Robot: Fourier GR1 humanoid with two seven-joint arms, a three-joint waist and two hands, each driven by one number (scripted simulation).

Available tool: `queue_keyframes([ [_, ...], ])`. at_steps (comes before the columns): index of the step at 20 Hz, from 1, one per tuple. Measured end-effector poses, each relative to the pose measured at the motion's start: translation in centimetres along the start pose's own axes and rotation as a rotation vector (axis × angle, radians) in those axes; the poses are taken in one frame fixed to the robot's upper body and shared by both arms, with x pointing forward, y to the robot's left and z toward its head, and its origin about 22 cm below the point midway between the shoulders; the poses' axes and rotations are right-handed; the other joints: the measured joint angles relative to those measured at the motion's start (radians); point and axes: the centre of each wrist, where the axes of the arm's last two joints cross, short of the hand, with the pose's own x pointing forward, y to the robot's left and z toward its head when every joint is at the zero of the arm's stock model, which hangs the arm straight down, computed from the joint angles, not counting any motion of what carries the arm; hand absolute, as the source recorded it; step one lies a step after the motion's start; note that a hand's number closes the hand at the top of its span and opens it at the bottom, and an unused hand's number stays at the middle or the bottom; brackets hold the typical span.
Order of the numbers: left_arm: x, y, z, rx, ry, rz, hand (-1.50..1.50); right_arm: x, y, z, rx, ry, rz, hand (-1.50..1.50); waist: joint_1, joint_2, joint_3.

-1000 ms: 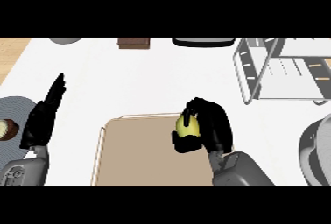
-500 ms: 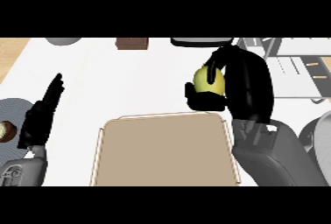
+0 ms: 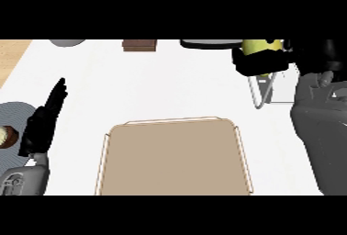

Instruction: Pick the lemon from the tray and place it in the tiered basket

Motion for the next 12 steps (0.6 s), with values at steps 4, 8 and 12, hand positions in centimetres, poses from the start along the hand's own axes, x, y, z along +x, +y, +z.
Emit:
queue_keyframes([
  [4, 0.0, -0.6, 0.2, 0.000, -0.005, 0.002, 0.00, -1.5, -0.1, -2.5, 0.006, -0.018, 0.050, 1.50, 0.004, 0.001, 0.000],
  [8, 0.5, -0.9, 0.0, -0.001, -0.006, 0.000, 0.00, -3.2, -0.1, -4.3, -0.022, -0.021, 0.164, 1.50, 0.006, 0.002, 0.000],
  [12, 0.5, -0.7, 0.1, -0.003, -0.006, -0.002, 0.00, -5.7, -0.2, -6.2, -0.067, 0.011, 0.330, 1.50, 0.013, 0.004, 0.000],
])
